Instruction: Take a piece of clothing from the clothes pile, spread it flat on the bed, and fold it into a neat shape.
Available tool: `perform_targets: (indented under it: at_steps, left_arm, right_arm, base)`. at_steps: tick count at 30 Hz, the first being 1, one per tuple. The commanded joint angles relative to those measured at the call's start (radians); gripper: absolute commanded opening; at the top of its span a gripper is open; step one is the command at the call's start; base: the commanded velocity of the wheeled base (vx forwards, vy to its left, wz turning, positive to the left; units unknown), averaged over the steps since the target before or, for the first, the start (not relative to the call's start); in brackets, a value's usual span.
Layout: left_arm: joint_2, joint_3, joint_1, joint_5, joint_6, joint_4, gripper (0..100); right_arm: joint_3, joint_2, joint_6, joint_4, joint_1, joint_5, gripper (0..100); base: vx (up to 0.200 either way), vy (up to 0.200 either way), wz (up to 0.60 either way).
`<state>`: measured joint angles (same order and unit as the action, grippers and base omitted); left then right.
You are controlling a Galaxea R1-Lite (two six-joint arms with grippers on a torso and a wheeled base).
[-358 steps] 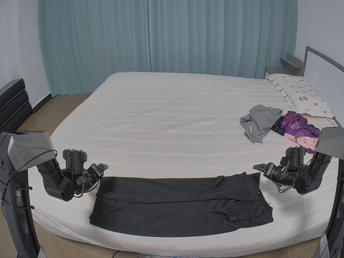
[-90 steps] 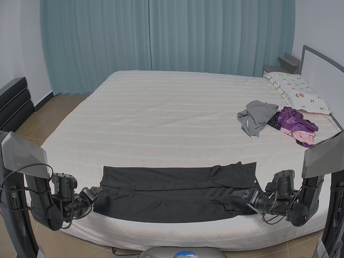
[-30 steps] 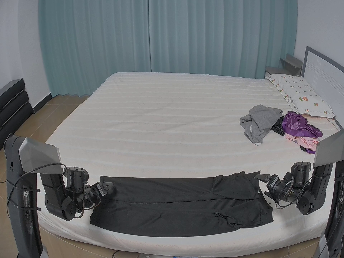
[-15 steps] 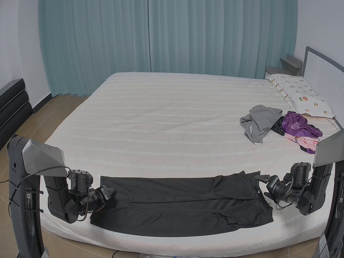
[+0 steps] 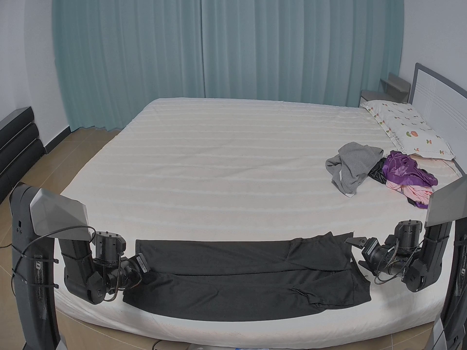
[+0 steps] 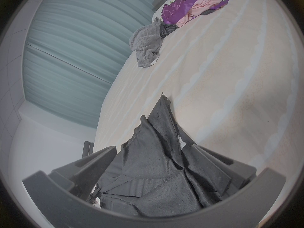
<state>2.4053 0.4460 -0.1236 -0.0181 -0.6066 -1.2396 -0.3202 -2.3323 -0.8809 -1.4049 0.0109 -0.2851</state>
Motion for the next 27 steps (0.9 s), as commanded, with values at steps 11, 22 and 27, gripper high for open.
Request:
perform_targets:
  at_steps: [11, 22, 27]
  left_arm:
    - [0.001, -0.004, 0.004, 0.001, -0.002, -0.026, 0]
    - [0.000, 0.003, 0.006, 0.003, -0.028, -0.026, 0]
    - [0.003, 0.013, 0.007, 0.003, -0.028, -0.026, 0]
  right_arm:
    - [0.000, -0.001, 0.002, 0.000, 0.000, -0.002, 100]
    - [0.001, -0.002, 0.002, 0.000, 0.000, -0.002, 100]
    - [0.001, -0.002, 0.002, -0.002, 0.001, 0.000, 100]
  base:
    - [0.000, 0.000, 0.00]
    - [-0.036, 0.000, 0.00]
    - [-0.160, 0.000, 0.00]
